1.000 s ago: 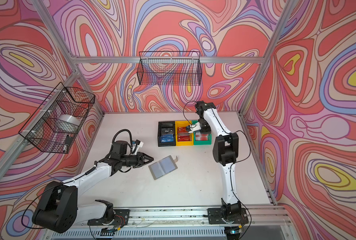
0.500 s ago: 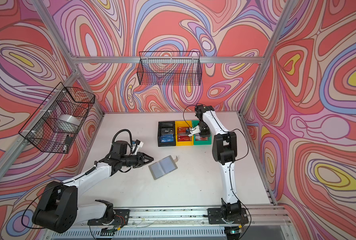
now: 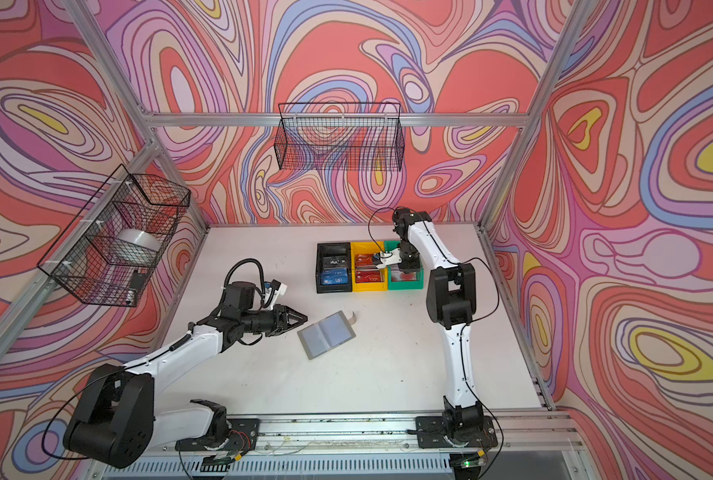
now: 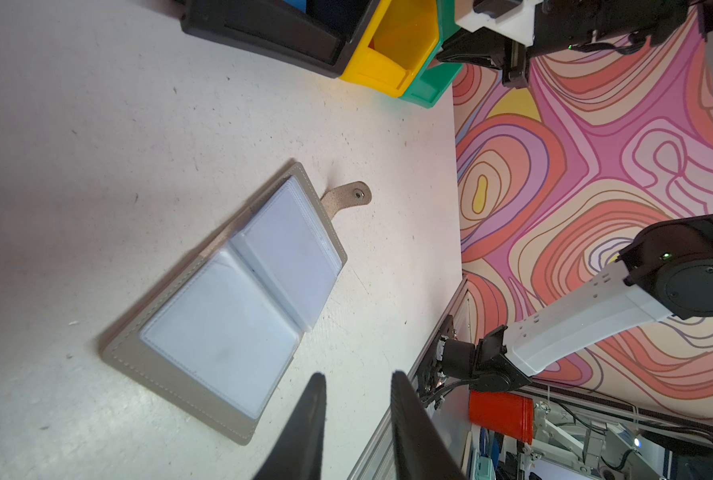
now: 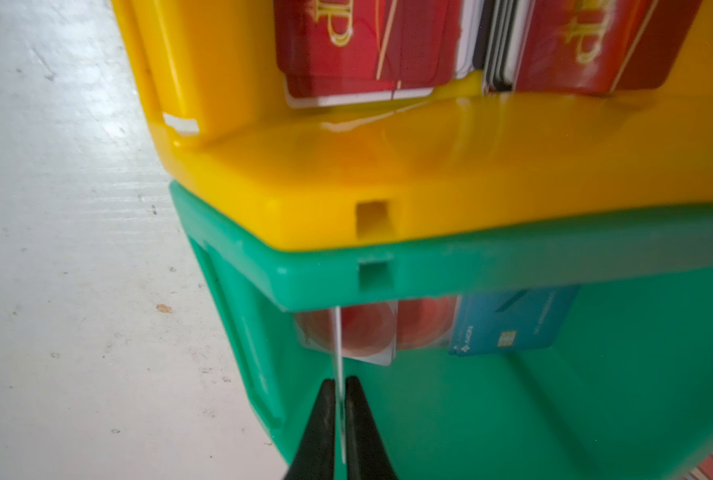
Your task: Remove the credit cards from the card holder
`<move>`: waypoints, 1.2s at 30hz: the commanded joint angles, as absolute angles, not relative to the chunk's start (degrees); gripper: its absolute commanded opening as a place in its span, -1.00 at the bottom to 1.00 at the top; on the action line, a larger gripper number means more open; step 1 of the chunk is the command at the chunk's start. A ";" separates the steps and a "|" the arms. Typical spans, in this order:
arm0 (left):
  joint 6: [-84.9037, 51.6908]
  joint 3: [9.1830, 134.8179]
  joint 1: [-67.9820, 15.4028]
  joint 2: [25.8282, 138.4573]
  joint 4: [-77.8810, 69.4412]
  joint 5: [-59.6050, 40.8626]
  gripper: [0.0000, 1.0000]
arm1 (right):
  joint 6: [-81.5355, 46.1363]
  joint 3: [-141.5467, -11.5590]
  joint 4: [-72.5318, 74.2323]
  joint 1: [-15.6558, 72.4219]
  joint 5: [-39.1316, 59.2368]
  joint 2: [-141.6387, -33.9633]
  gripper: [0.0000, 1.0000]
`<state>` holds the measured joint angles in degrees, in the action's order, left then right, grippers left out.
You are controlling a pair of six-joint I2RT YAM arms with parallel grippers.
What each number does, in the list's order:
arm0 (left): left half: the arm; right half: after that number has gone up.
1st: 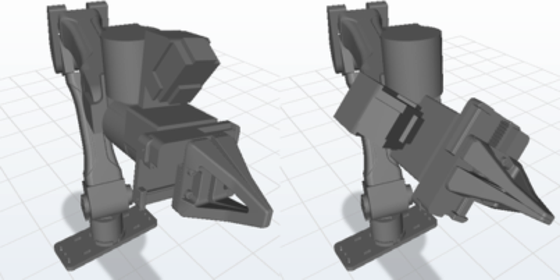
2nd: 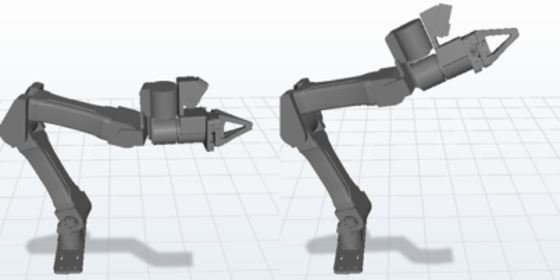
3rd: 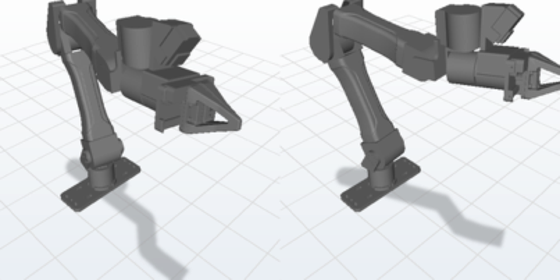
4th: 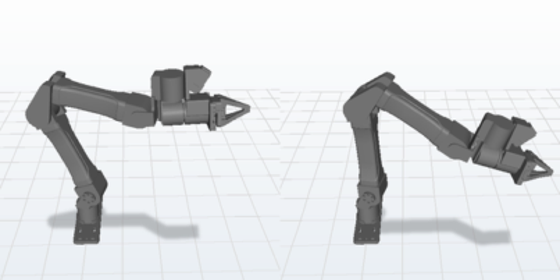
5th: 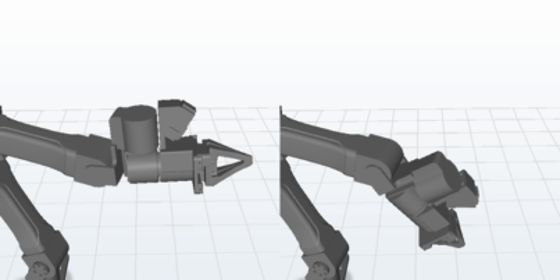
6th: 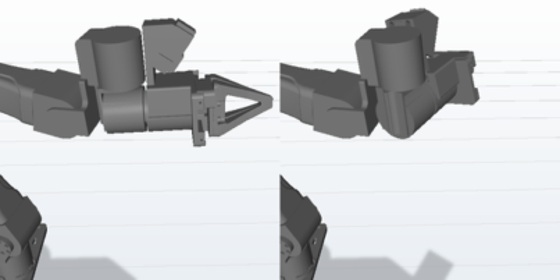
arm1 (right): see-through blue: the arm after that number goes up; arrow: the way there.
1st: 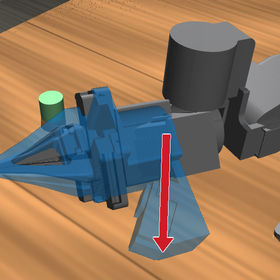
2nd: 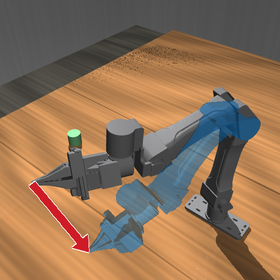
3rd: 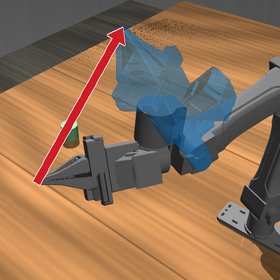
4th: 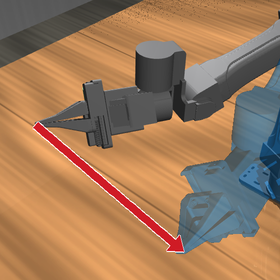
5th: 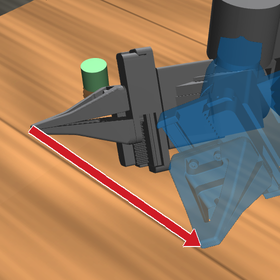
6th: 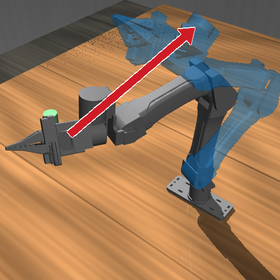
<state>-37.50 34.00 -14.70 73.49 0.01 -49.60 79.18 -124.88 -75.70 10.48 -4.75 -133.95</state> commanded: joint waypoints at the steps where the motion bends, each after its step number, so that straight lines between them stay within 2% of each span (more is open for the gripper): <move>1: -36.57 33.44 -14.93 72.36 0.68 -49.31 -0.39 | 78.37 -124.22 -75.04 10.04 -3.08 -134.78 -0.76; 4: -36.57 33.33 -14.94 72.33 0.71 -49.22 -0.39 | 79.01 -124.63 -76.46 10.02 -2.79 -134.99 -0.84; 11: -36.72 33.19 -14.94 72.03 0.82 -48.86 -0.39 | 77.45 -123.86 -72.06 9.67 -4.14 -134.47 -0.75; 15: -35.31 33.88 -14.85 71.08 4.35 -44.93 -0.38 | 72.13 -122.51 -65.81 9.64 -0.26 -131.01 -0.75; 20: -30.62 38.02 -14.45 68.42 12.86 -36.15 -0.38 | 56.21 -110.65 -47.90 8.43 11.98 -117.63 -0.52; 22: -27.86 40.17 -14.33 66.50 16.81 -30.45 -0.38 | 48.93 -102.24 -38.23 7.85 15.75 -110.37 -0.34; 23: -26.73 40.98 -14.30 65.51 18.16 -27.67 -0.39 | 44.88 -98.38 -35.06 7.66 16.62 -107.20 -0.24; 27: -21.30 41.48 -14.22 59.95 17.32 -16.44 -0.35 | 31.31 -82.52 -21.38 7.17 17.37 -93.94 -0.04; 29: -19.49 40.47 -14.15 57.34 15.54 -12.64 -0.29 | 26.83 -76.21 -17.82 6.94 17.34 -88.80 0.03; 33: -15.65 38.44 -14.15 52.85 11.31 -5.82 0.00 | 20.19 -62.99 -10.09 6.54 15.39 -79.10 0.20; 36: -14.19 36.81 -14.06 51.30 9.53 0.50 0.60 | 18.33 -52.39 -2.37 6.31 14.36 -73.71 0.29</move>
<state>-18.44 38.63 -14.52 52.23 11.86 -8.82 25.26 -59.37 -11.31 6.81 15.20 -76.03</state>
